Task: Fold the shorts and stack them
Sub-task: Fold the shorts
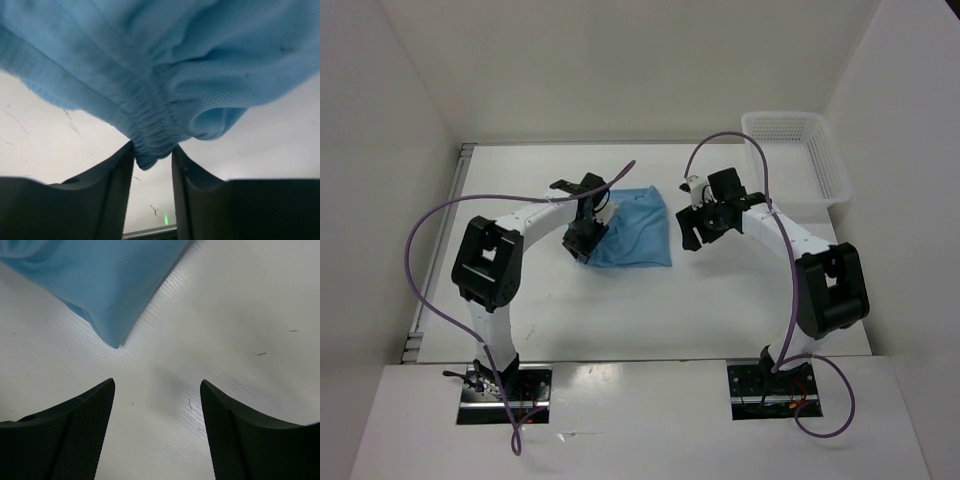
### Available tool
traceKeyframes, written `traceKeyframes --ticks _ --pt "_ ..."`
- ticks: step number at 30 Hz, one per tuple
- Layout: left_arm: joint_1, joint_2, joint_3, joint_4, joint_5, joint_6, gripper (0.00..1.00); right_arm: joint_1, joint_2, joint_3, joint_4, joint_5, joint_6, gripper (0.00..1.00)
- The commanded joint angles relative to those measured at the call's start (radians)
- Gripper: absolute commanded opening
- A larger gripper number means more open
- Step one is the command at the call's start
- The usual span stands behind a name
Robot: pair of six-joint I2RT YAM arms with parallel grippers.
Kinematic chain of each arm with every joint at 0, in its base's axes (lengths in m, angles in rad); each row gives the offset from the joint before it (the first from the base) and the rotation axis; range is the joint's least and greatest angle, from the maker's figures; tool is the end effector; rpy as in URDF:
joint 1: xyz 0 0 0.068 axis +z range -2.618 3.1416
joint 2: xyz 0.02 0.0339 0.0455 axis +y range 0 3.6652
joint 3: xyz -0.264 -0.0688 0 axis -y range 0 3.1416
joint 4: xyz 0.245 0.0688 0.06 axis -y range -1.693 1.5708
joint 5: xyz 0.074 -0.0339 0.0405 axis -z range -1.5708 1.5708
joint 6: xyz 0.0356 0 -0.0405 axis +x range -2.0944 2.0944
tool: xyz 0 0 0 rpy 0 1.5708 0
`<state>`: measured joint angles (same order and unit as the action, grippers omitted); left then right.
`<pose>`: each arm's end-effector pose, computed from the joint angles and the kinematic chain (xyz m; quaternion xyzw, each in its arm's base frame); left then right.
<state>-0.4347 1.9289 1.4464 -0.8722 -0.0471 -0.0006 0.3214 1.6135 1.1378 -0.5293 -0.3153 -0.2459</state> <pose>0.3462 -0.1589 0.1932 0.2116 0.9711 -0.0004 0.1103 0.3138 0.1161 0.2274 -0.3075 0.8982 0.1611 0.2698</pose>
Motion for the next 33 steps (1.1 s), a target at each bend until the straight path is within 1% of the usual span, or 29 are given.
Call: traceKeyframes --ticks 1,3,4,6,7,9,12,13,14,16,17,18,24,26,27,28,29,31,32,33 --pt "0.033 -0.106 -0.004 -0.063 0.091 0.001 0.45 0.010 0.003 0.048 0.058 0.019 0.037 0.74" --pt "0.086 -0.134 0.026 -0.126 0.165 0.001 0.50 0.001 0.052 0.144 0.084 -0.030 0.092 0.74" --pt "0.135 -0.143 0.049 -0.143 0.234 0.001 0.52 0.001 0.075 0.216 0.097 -0.044 0.114 0.74" --pt "0.177 -0.117 0.098 -0.156 0.271 0.001 0.54 -0.010 0.153 0.282 0.150 -0.057 0.192 0.73" --pt "0.206 -0.085 0.142 -0.156 0.295 0.001 0.54 -0.010 0.184 0.345 0.167 -0.073 0.216 0.73" --pt "0.215 -0.058 0.173 -0.175 0.323 0.001 0.54 -0.019 0.281 0.434 0.198 -0.093 0.260 0.72" --pt "0.215 -0.048 0.157 -0.175 0.366 0.001 0.57 -0.019 0.380 0.519 0.227 -0.068 0.299 0.72" --pt "0.215 -0.048 0.144 -0.175 0.384 0.001 0.58 -0.019 0.402 0.534 0.241 -0.068 0.313 0.72" --pt "0.215 -0.048 0.123 -0.175 0.430 0.001 0.59 -0.019 0.423 0.548 0.241 -0.059 0.327 0.74" --pt "0.215 -0.038 0.114 -0.165 0.475 0.001 0.59 -0.019 0.489 0.586 0.255 -0.059 0.352 0.76" --pt "0.215 -0.027 0.102 -0.165 0.515 0.001 0.60 -0.019 0.509 0.600 0.265 -0.077 0.362 0.76" --pt "0.215 -0.027 0.091 -0.156 0.524 0.001 0.61 -0.019 0.543 0.622 0.265 -0.108 0.372 0.76" --pt "0.215 0.008 0.020 -0.096 0.504 0.001 0.62 -0.019 0.591 0.622 0.284 -0.097 0.408 0.76" --pt "0.215 0.018 0.009 -0.077 0.491 0.001 0.62 -0.019 0.625 0.622 0.311 -0.123 0.433 0.76" --pt "0.215 0.033 0.009 -0.065 0.490 0.001 0.60 -0.019 0.637 0.622 0.311 -0.134 0.442 0.76" --pt "0.215 0.045 0.009 -0.065 0.490 0.001 0.58 -0.019 0.658 0.632 0.324 -0.148 0.451 0.73" --pt "0.215 0.045 0.009 -0.053 0.490 0.001 0.51 -0.019 0.669 0.648 0.324 -0.148 0.461 0.65" --pt "0.215 0.065 0.009 -0.044 0.490 0.001 0.44 -0.019 0.678 0.648 0.324 -0.102 0.483 0.51" --pt "0.215 0.065 0.009 -0.044 0.490 0.001 0.39 -0.019 0.692 0.657 0.324 -0.082 0.496 0.37" --pt "0.215 0.076 0.009 -0.044 0.490 0.001 0.29 -0.019 0.692 0.657 0.324 -0.071 0.496 0.31"
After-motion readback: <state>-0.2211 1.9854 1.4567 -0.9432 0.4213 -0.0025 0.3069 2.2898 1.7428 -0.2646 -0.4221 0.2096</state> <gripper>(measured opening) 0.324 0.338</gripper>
